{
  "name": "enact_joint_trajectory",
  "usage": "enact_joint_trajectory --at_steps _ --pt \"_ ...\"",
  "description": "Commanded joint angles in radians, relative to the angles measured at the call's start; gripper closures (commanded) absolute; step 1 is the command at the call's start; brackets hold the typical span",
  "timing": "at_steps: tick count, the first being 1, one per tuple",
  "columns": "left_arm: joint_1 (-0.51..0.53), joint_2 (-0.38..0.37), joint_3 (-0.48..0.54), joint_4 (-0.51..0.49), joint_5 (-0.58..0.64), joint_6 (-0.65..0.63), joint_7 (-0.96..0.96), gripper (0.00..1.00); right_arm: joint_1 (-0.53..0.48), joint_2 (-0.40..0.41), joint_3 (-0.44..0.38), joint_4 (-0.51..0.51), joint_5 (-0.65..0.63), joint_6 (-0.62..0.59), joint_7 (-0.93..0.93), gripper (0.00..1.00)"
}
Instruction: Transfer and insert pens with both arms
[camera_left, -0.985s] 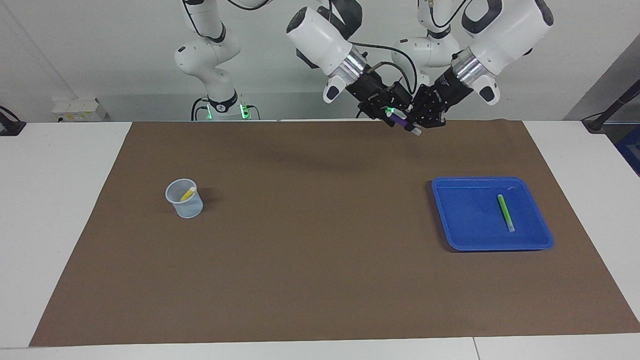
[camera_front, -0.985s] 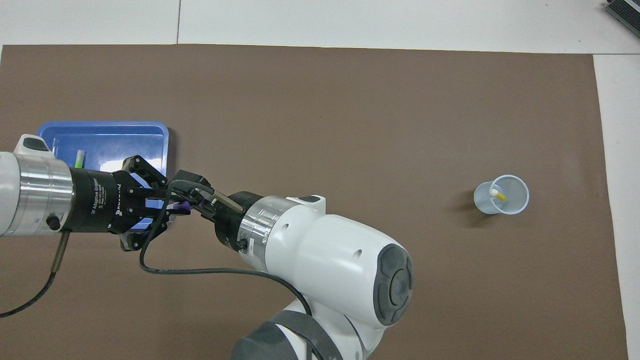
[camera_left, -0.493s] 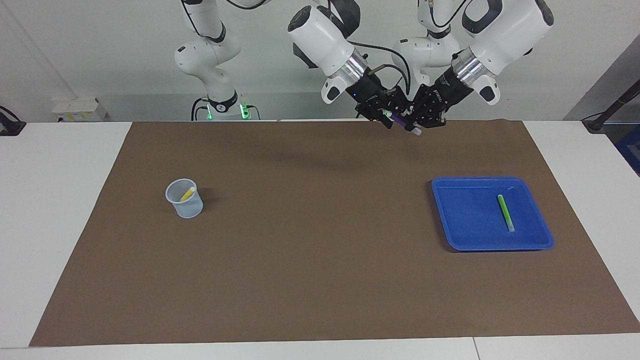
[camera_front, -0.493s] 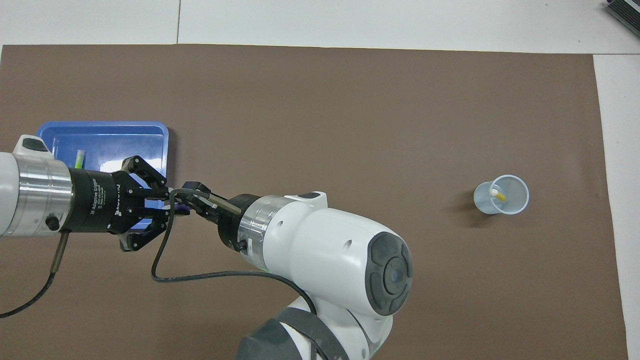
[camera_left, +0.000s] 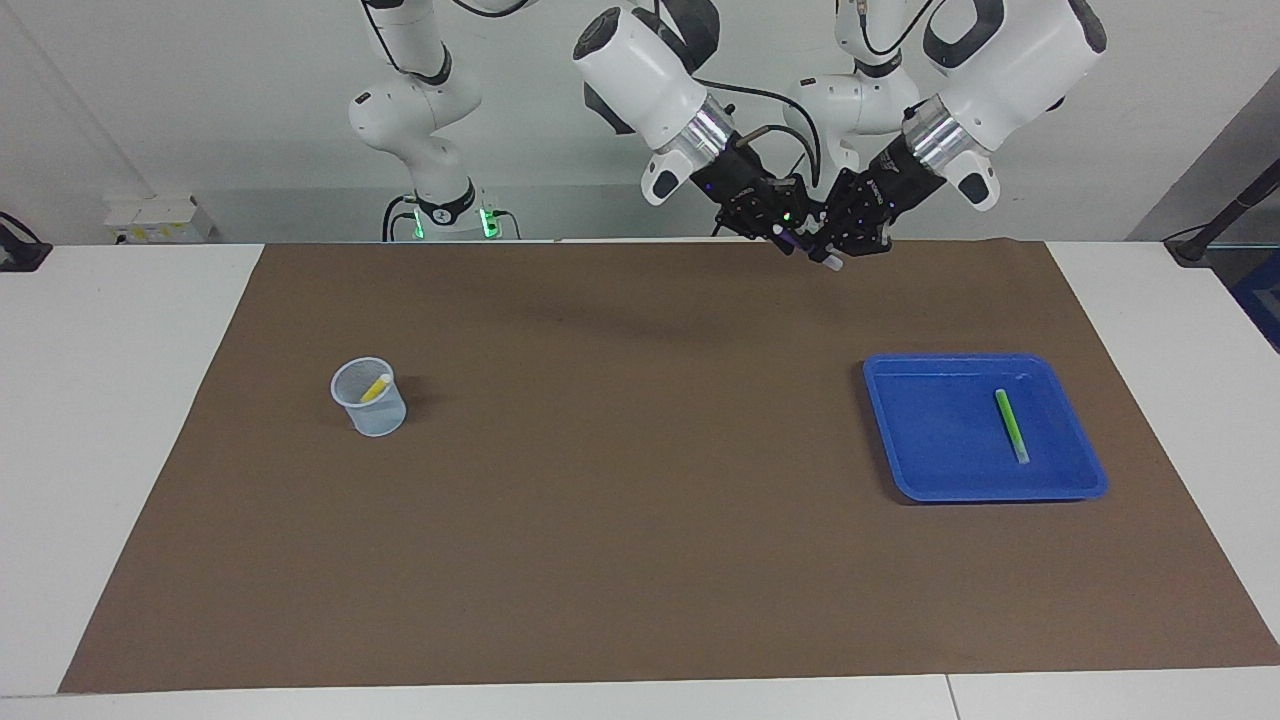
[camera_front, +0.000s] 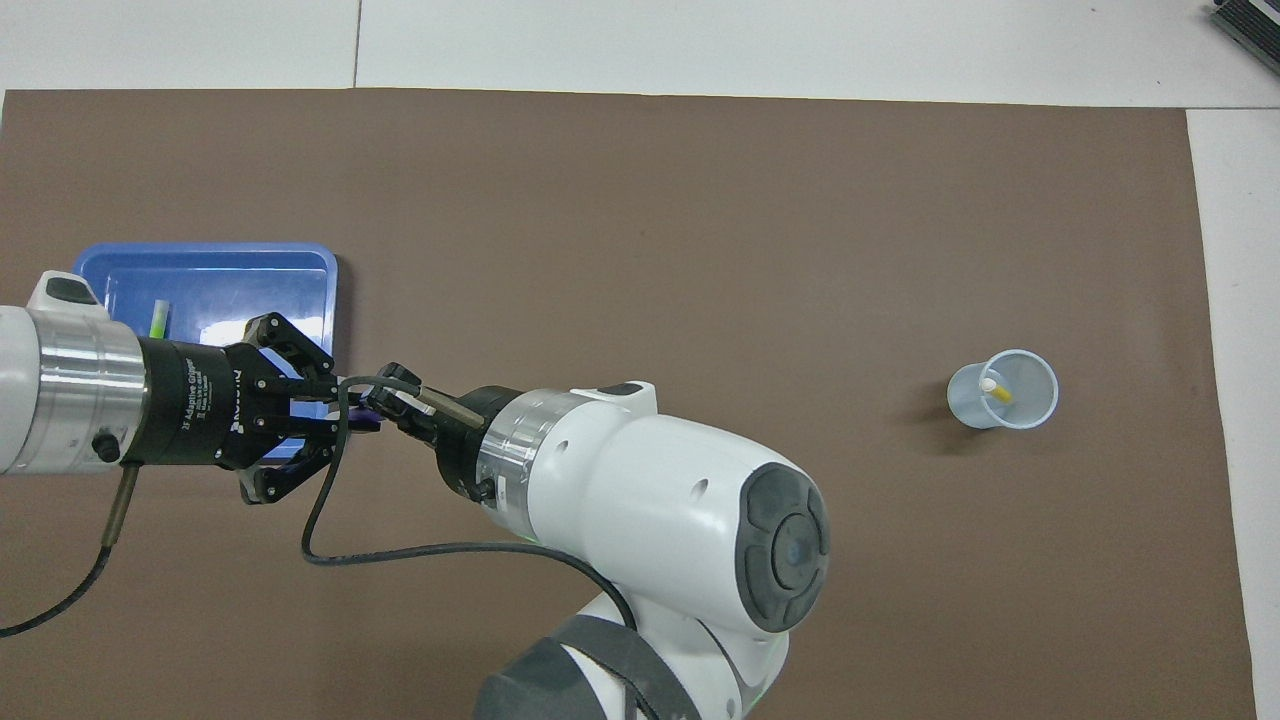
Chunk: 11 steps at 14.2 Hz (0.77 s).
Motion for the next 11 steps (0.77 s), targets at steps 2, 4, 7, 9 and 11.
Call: enact_joint_trajectory --at_steps 2,4,7,9,11 --pt "-0.002 -0.033 0.013 -0.025 -0.011 -0.002 -0.010 1.00 -0.016 -0.007 0.006 -0.004 -0.016 -0.021 -0.020 1.00" --pt "0.000 -0.033 0.013 -0.025 -0.013 -0.004 -0.006 1.00 -0.017 -0.007 0.006 -0.004 -0.015 -0.021 -0.018 1.00" --pt "0.001 -0.033 0.013 -0.025 -0.011 -0.001 0.002 0.97 -0.028 -0.007 0.007 -0.004 -0.016 -0.022 -0.020 1.00" --pt "0.003 -0.033 0.013 -0.025 -0.011 0.008 0.002 0.63 -0.030 -0.007 0.007 -0.004 -0.016 -0.022 -0.020 1.00" --pt "0.012 -0.033 0.017 -0.029 -0.013 0.019 0.002 0.41 -0.031 -0.007 0.007 -0.004 -0.015 -0.024 -0.020 1.00"
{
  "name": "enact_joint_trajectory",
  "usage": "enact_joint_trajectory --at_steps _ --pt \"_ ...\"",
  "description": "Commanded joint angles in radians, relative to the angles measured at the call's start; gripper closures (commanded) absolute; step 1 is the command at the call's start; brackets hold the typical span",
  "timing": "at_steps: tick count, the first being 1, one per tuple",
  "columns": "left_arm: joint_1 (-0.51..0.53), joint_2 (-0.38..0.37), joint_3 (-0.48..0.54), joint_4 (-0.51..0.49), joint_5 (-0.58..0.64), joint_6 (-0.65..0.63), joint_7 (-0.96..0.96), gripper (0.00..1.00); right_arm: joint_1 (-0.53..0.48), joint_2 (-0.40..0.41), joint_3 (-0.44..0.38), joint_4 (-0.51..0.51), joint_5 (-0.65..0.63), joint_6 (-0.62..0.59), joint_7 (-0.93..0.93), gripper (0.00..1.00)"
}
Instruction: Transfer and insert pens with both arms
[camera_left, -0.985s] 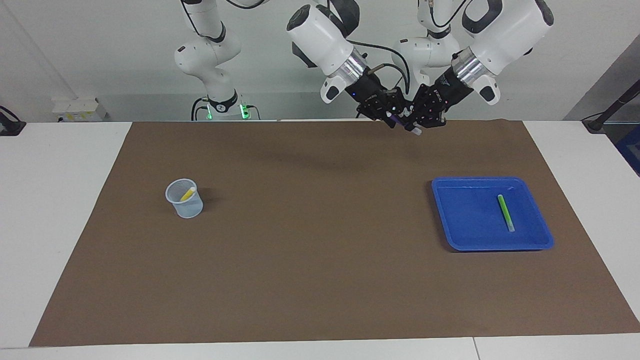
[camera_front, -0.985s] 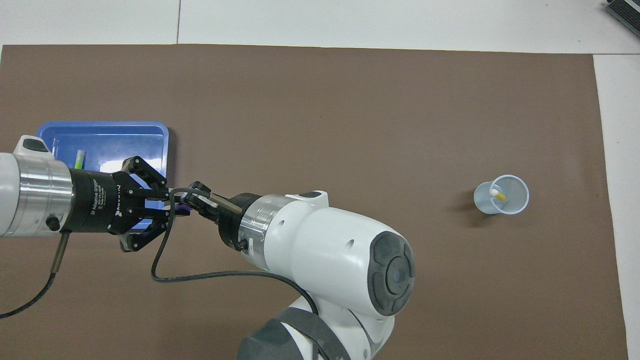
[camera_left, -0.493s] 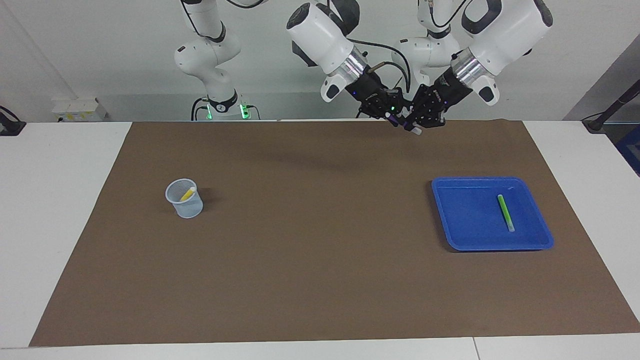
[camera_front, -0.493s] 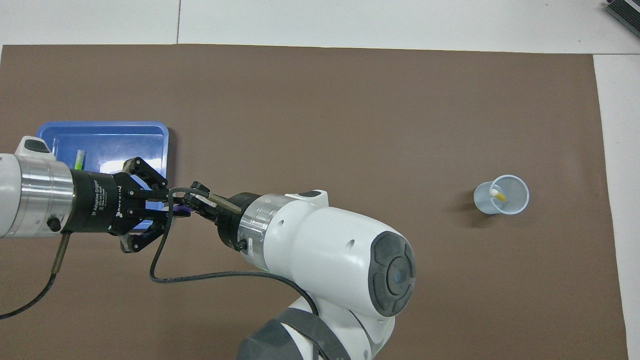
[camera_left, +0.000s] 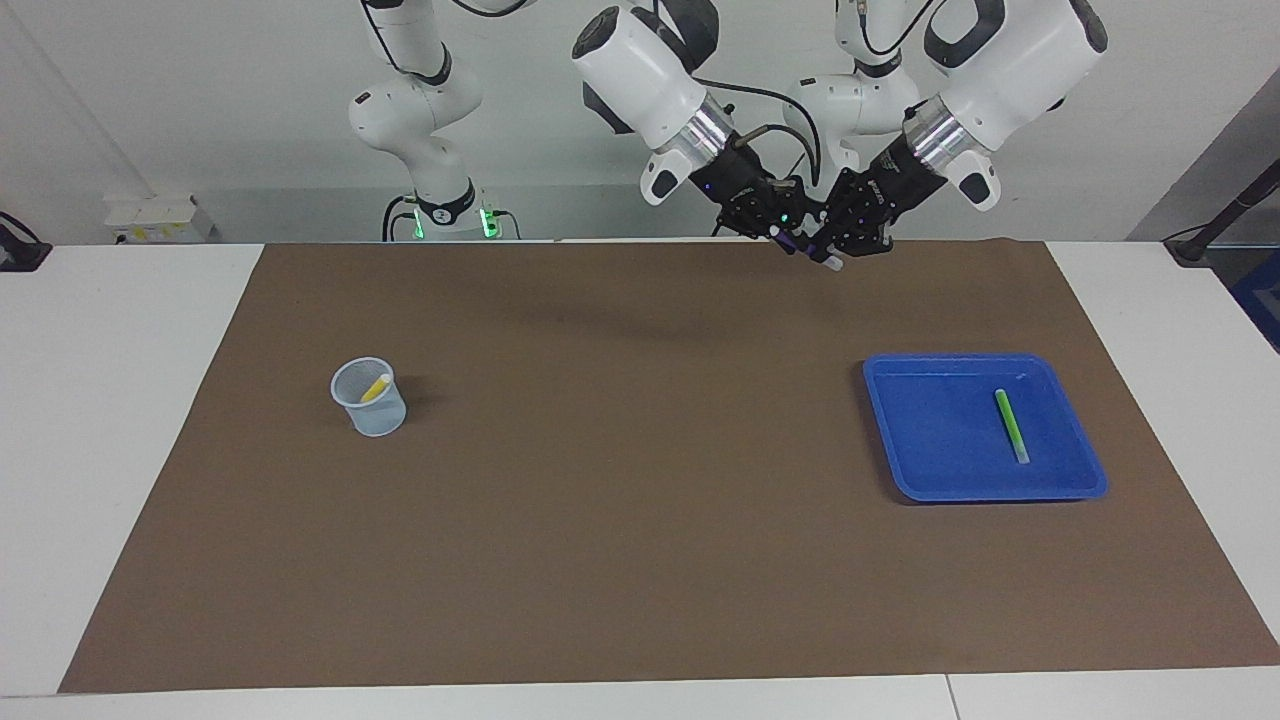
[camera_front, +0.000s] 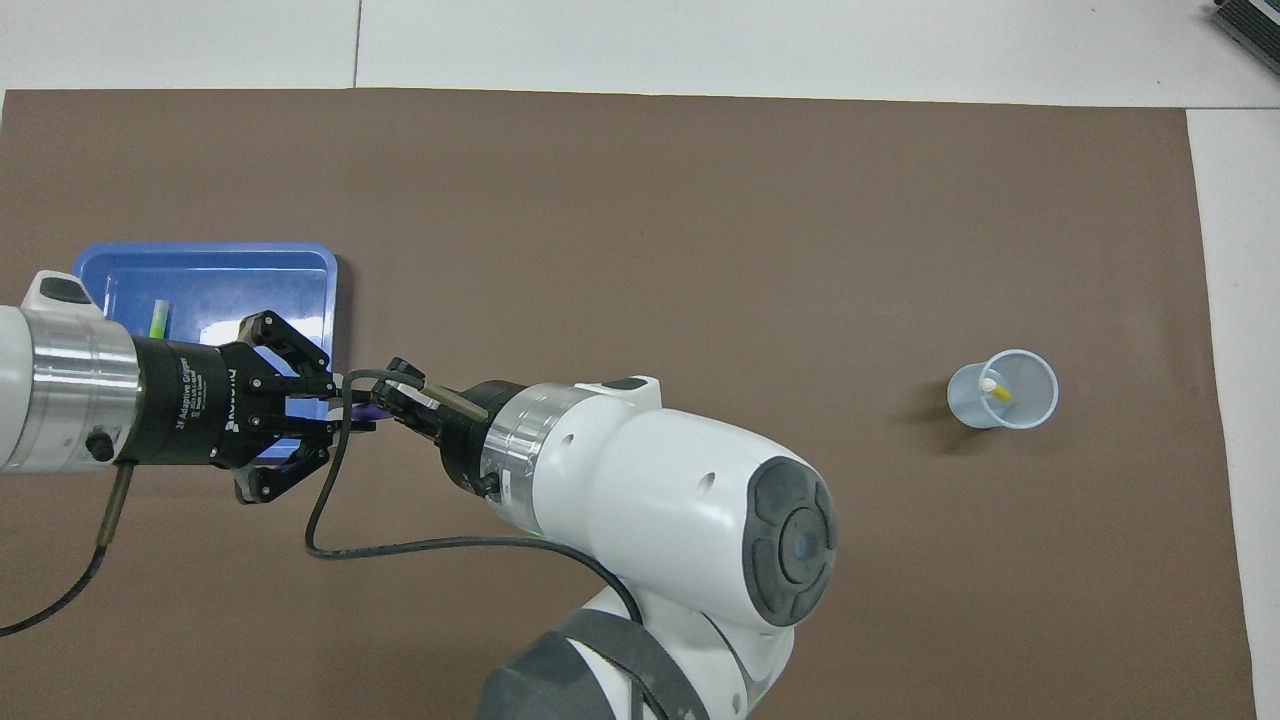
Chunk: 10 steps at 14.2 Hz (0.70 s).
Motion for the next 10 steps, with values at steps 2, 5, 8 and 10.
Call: enact_joint_trajectory --at_steps 2,5,8,10 --pt "0.017 -0.033 0.009 -0.031 -0.011 0.005 0.056 0.39 -0.020 -0.007 0.006 -0.004 -0.014 -0.028 -0.019 1.00" --pt "0.058 -0.063 0.012 -0.074 -0.002 -0.039 0.321 0.40 -0.052 -0.009 0.001 -0.004 -0.038 -0.098 -0.100 1.00" --pt "0.093 -0.079 0.014 -0.090 0.105 -0.120 0.641 0.41 -0.140 -0.024 0.003 -0.002 -0.200 -0.283 -0.275 1.00" --pt "0.102 -0.085 0.014 -0.091 0.180 -0.148 0.832 0.42 -0.201 -0.033 0.001 -0.004 -0.259 -0.389 -0.426 1.00"
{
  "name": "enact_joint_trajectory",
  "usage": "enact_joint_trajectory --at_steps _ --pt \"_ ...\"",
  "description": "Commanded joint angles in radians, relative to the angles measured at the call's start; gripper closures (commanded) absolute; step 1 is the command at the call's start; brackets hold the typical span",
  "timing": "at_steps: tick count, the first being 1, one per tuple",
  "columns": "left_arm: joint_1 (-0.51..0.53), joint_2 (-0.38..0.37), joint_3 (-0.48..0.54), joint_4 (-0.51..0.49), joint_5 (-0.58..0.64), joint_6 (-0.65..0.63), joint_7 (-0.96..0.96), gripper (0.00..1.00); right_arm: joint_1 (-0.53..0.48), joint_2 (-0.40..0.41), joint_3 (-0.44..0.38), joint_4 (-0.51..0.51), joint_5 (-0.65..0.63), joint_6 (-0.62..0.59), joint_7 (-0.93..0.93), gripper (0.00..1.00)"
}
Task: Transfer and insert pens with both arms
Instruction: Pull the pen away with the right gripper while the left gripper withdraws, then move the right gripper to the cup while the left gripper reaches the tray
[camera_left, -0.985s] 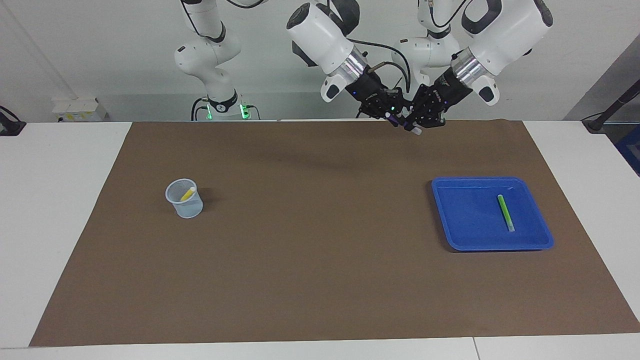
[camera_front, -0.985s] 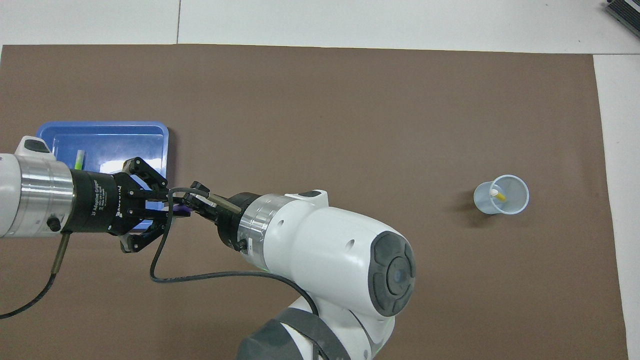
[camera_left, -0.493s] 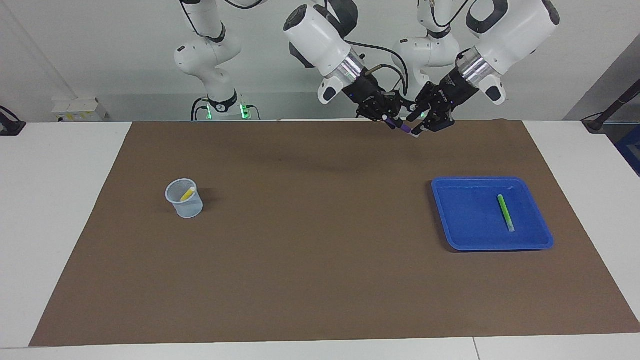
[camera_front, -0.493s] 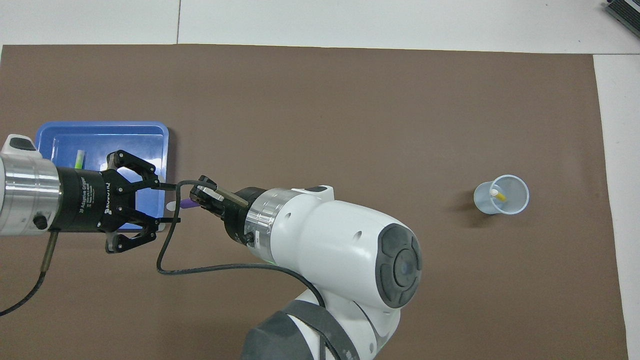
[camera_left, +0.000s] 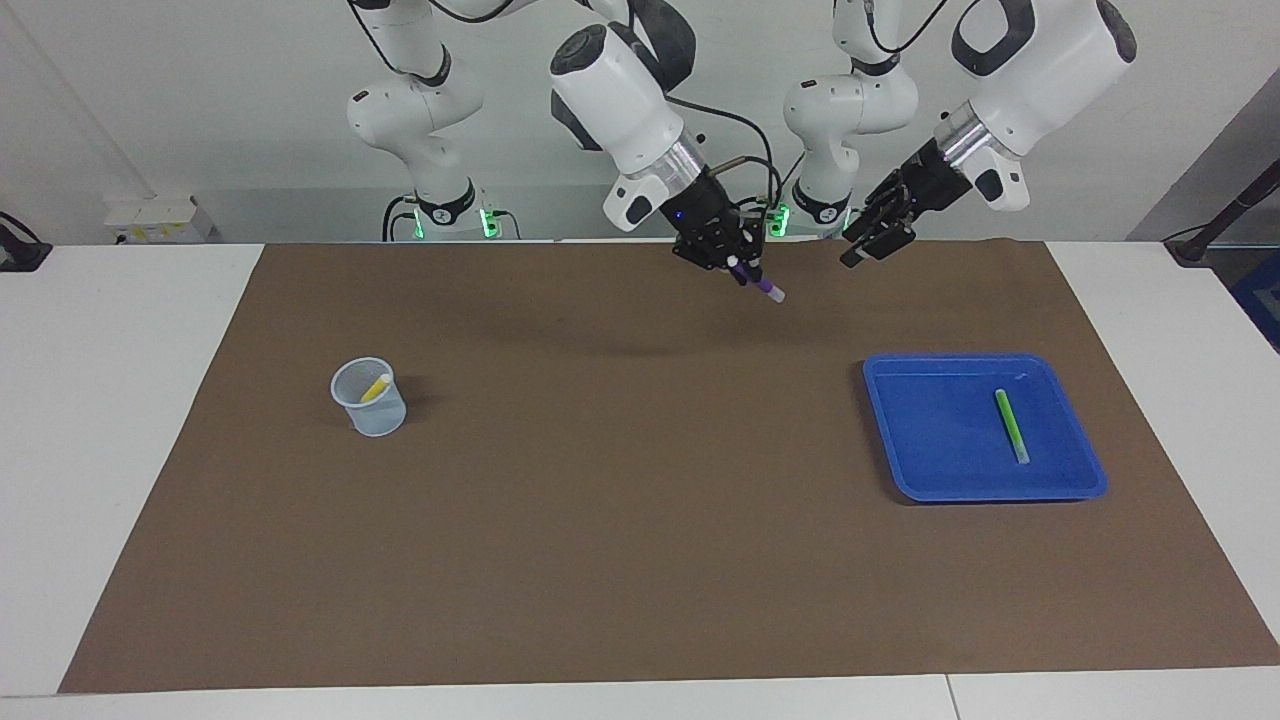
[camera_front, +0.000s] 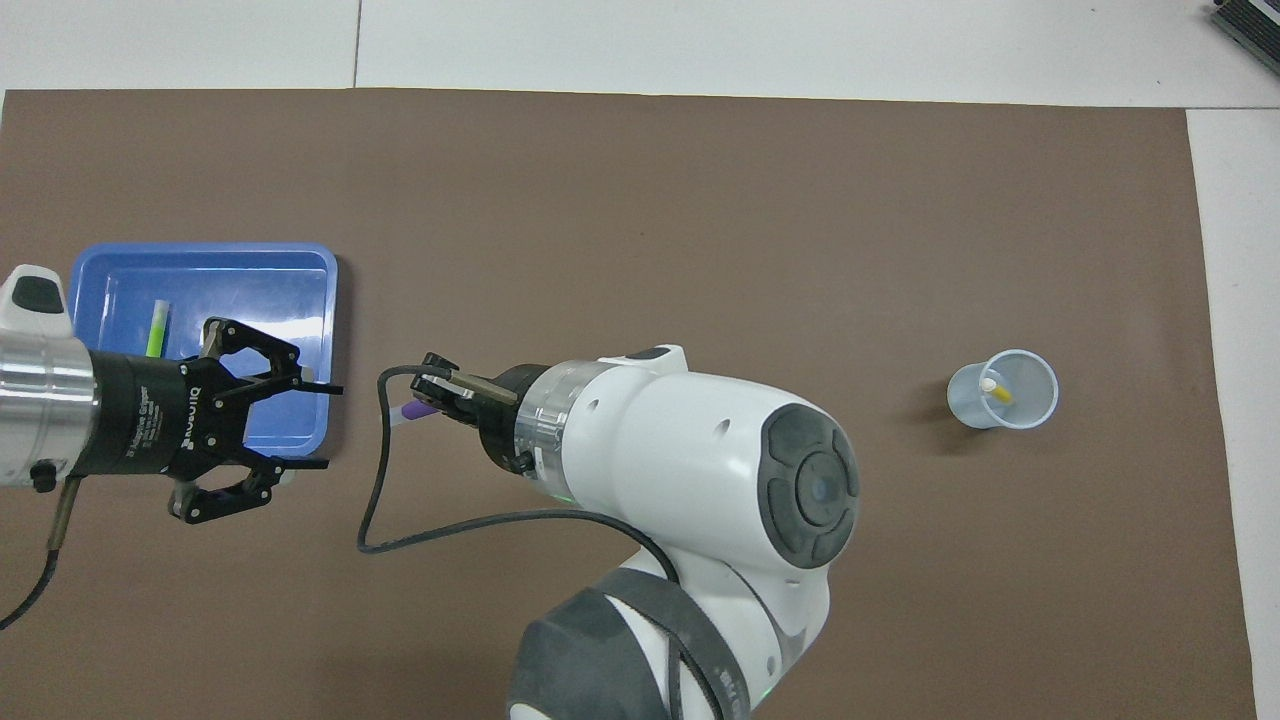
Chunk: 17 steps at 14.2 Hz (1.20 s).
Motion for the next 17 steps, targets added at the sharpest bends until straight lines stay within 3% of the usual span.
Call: enact_joint_trajectory --at_steps 1,5,9,17 --pt "0.039 -0.040 -0.004 -0.030 0.091 -0.040 0.259 0.44 -0.096 -0.028 0.006 -0.006 -0.083 -0.139 -0.215 1.00" --pt "0.128 -0.032 -0.004 -0.036 0.195 -0.037 0.651 0.47 -0.247 -0.046 0.006 -0.005 -0.207 -0.291 -0.528 1.00" --pt "0.211 -0.009 -0.004 -0.126 0.257 0.106 0.934 0.47 -0.340 -0.062 0.007 -0.005 -0.388 -0.389 -0.757 1.00" --pt "0.274 0.227 -0.004 -0.125 0.364 0.391 1.262 0.46 -0.575 -0.083 0.010 -0.043 -0.539 -0.425 -1.161 1.00"
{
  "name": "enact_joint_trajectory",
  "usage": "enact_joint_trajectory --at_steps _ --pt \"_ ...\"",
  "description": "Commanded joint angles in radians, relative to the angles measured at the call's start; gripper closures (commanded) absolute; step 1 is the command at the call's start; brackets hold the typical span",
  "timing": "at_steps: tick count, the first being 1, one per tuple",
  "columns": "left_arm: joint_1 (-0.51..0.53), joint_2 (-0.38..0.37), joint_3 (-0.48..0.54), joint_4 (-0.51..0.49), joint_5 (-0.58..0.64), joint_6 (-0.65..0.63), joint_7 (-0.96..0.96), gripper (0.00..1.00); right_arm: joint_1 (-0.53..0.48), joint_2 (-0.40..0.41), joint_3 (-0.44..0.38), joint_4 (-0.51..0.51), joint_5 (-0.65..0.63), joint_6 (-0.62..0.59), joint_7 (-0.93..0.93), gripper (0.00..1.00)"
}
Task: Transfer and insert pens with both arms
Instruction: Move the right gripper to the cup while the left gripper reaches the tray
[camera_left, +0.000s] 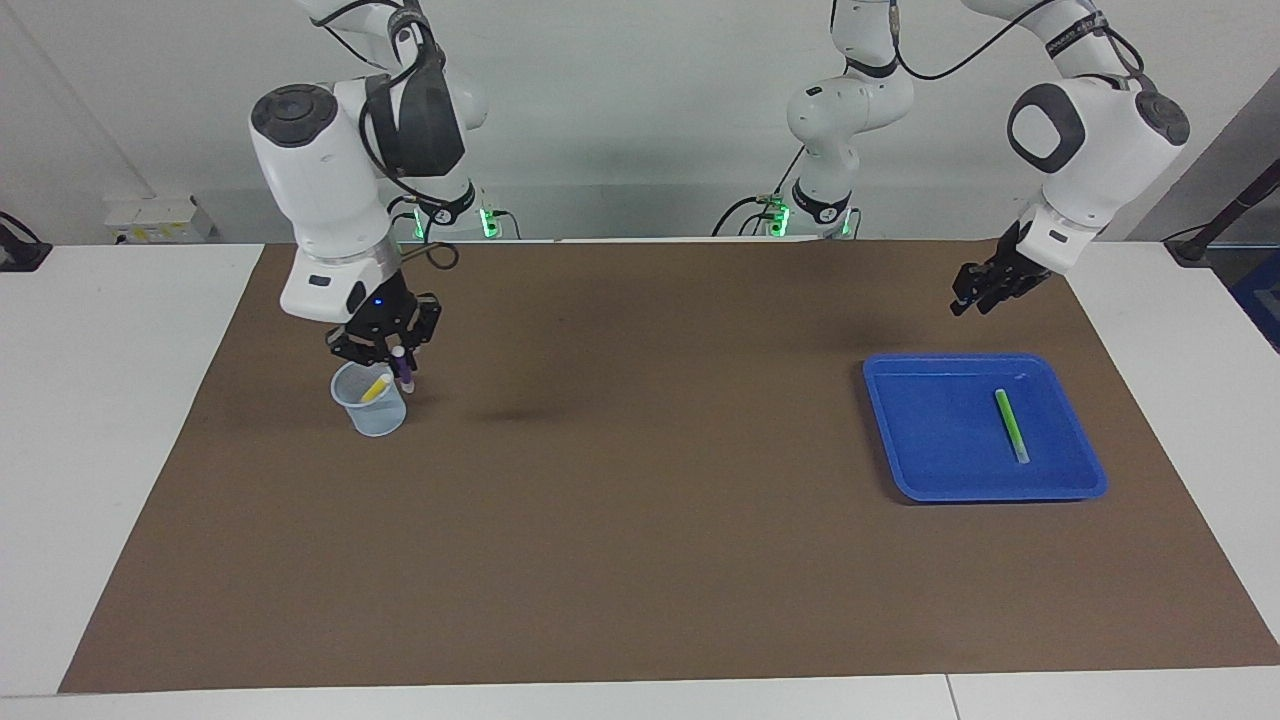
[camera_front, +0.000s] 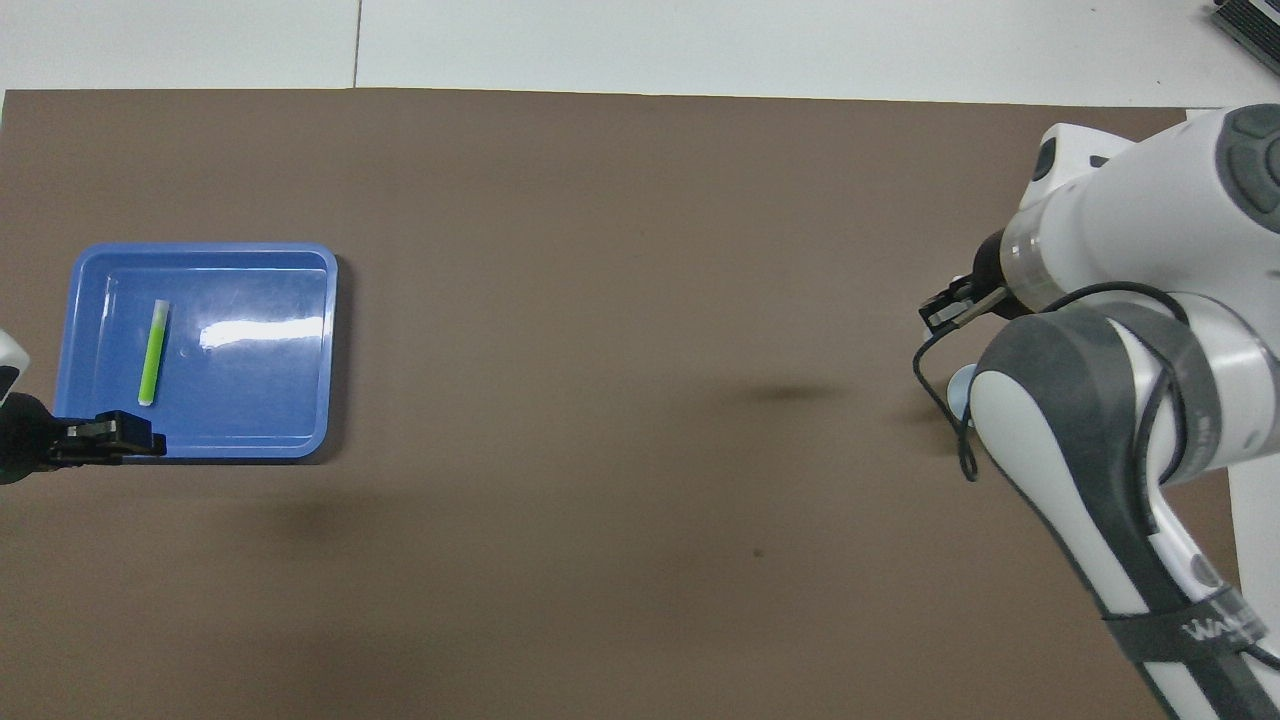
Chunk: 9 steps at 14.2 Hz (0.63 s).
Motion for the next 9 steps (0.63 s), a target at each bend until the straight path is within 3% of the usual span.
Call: enact_joint_trajectory --at_steps 1,7,9 --pt "0.025 0.095 -0.008 0.009 0.072 0.116 0.085 0.45 -0.057 -0.040 0.018 -0.065 -0.052 0.007 -0.090 1.00" --pt "0.034 0.256 -0.006 0.081 0.132 0.256 0.089 0.43 -0.097 -0.115 0.018 -0.309 -0.050 0.230 -0.119 1.00" --pt "0.035 0.300 -0.006 0.101 0.134 0.305 0.089 0.43 -0.111 -0.123 0.018 -0.351 -0.050 0.247 -0.107 1.00"
